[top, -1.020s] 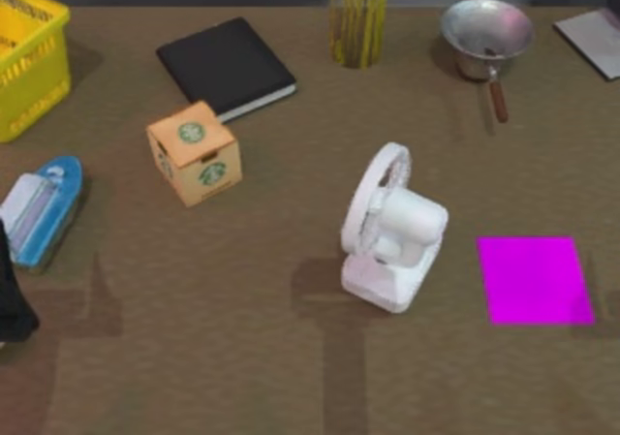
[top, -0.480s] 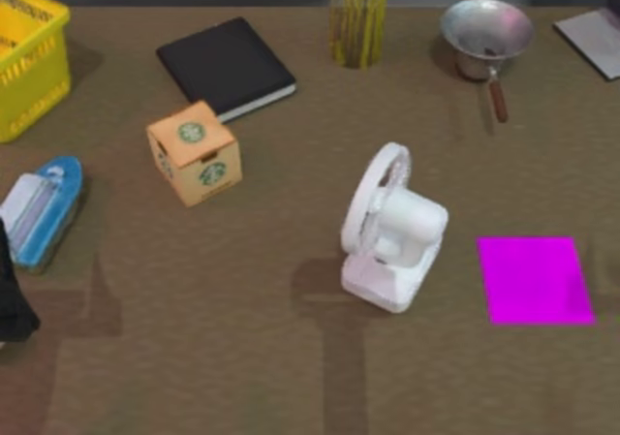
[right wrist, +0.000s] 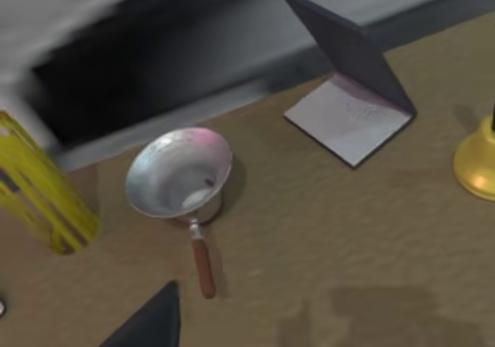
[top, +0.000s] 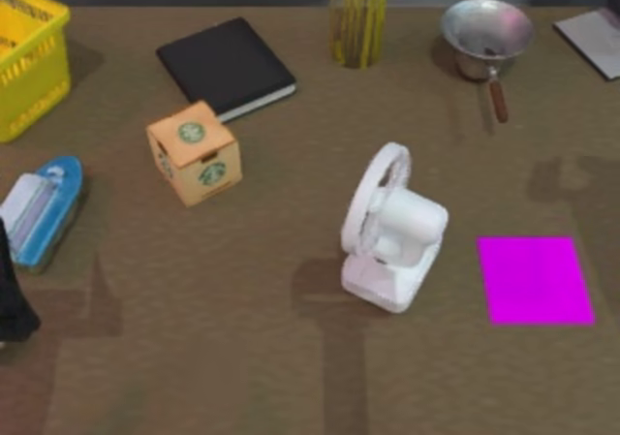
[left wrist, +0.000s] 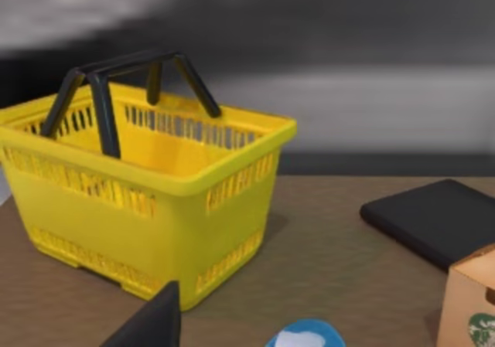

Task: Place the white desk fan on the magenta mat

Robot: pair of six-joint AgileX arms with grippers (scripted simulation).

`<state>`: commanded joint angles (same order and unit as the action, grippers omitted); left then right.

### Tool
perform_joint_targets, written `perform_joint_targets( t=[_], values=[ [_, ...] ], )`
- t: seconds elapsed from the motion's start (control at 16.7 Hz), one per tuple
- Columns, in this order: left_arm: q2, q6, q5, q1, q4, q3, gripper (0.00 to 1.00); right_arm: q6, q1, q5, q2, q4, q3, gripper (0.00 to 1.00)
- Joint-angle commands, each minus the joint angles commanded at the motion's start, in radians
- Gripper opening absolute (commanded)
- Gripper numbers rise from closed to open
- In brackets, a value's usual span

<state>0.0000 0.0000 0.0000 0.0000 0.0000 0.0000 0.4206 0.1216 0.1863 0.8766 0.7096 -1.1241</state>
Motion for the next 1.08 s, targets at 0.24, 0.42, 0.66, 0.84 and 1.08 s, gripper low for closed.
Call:
perform_joint_targets(
  t=[0.24, 0.42, 0.66, 0.84, 1.08],
  values=[
    [0.0, 0.0, 0.0, 0.0, 0.0, 0.0, 1.0, 0.184, 0.084, 0.023, 0.353, 0.264, -0.444, 1.0],
    [0.0, 0.0, 0.0, 0.0, 0.0, 0.0, 1.0, 0.317, 0.157, 0.019, 0.606, 0.443, -0.722, 1.0],
    [0.0, 0.0, 0.0, 0.0, 0.0, 0.0, 1.0, 0.47, 0.26, -0.012, 0.909, 0.649, -1.038, 1.0],
    [0.0, 0.0, 0.0, 0.0, 0.0, 0.0, 1.0, 0.563, 0.335, -0.049, 1.103, 0.774, -1.197, 1.0],
    [0.0, 0.0, 0.0, 0.0, 0.0, 0.0, 1.0, 0.661, 0.428, -0.109, 1.316, 0.905, -1.333, 1.0]
  ],
)
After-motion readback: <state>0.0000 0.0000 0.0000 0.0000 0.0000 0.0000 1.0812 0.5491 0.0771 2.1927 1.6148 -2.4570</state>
